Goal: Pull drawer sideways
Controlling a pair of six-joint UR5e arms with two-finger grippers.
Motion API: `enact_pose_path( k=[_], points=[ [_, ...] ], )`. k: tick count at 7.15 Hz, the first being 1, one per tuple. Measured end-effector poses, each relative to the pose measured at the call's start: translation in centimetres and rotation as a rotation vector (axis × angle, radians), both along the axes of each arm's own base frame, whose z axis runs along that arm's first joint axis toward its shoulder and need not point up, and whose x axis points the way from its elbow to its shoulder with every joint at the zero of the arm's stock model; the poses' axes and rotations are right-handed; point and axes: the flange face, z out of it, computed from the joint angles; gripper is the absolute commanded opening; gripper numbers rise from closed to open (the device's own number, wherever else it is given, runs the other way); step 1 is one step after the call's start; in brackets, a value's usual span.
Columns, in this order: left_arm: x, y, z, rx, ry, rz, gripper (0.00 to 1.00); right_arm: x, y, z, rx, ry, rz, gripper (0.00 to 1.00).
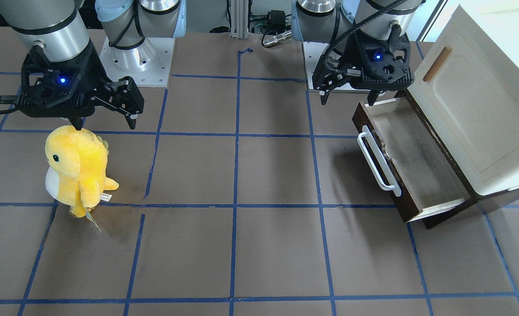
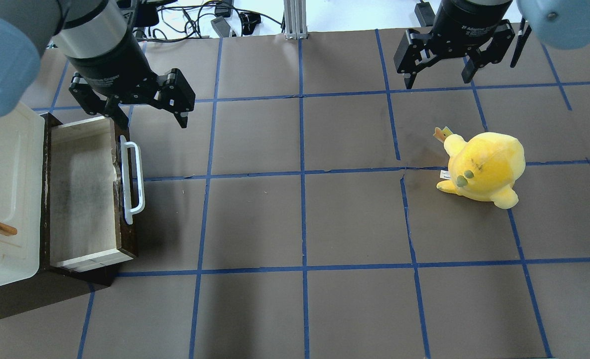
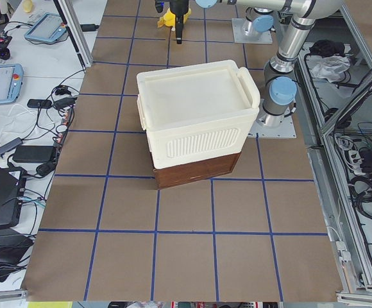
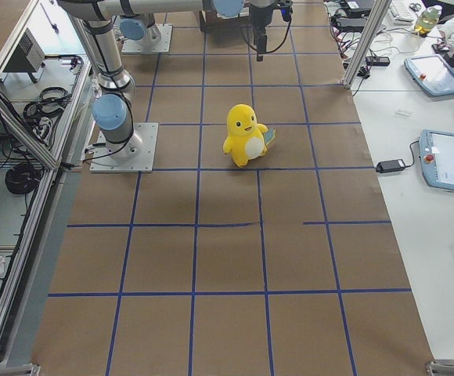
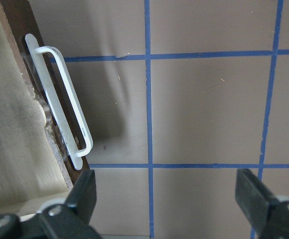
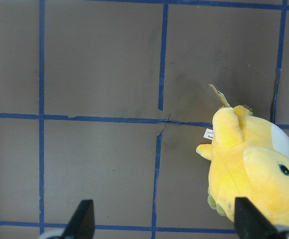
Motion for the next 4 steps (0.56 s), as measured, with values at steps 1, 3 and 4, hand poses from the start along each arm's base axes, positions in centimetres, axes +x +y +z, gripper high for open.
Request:
enact_pose_path(
  k=[1,3,4],
  points=[
    [0.63,-0.02,0.17,-0.003,0.026,0.01,1.0,-0.01,0.0,0.0,0.0,0.001,0.0,1.0],
    [0.77,0.05,0.1,-0.001,0.043,0.012,1.0,-0.01,0.0,0.0,0.0,0.001,0.0,1.0],
    [0.79,0.1,0.13,-0.002,0.043,0.013,1.0,0.0,0.0,0.0,0.0,0.0,0.0,1.0]
  ],
)
